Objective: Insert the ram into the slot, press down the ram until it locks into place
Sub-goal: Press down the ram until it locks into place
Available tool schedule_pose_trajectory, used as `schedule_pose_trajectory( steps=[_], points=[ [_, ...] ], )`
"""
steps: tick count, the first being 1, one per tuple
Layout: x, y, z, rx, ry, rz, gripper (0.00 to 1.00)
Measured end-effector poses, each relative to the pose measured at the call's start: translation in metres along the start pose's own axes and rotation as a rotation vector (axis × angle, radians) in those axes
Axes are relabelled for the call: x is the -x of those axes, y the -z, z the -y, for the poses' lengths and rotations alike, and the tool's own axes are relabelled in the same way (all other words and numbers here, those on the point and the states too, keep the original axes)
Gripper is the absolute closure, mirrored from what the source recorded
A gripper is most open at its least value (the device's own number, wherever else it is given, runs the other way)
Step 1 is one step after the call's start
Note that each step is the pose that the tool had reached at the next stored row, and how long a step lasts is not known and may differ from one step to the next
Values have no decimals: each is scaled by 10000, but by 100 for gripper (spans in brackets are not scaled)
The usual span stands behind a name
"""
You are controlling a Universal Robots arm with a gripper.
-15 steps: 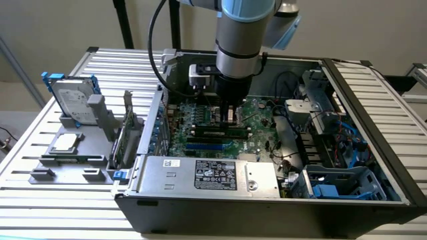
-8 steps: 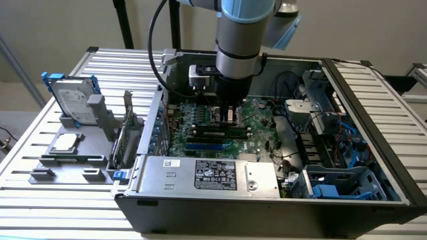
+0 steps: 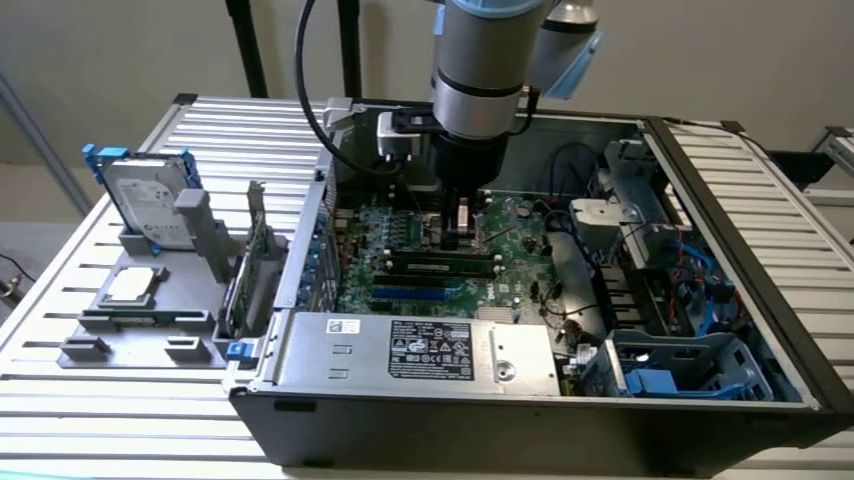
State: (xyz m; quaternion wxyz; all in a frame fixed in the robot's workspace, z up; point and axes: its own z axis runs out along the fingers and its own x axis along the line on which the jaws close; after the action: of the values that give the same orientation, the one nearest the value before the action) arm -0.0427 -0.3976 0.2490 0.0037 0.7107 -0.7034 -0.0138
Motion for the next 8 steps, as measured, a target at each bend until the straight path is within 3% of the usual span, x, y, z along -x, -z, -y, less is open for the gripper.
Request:
schedule_pose_trajectory(
  steps=[8],
  points=[
    [0, 0, 0, 0, 0, 0, 90]
  ],
)
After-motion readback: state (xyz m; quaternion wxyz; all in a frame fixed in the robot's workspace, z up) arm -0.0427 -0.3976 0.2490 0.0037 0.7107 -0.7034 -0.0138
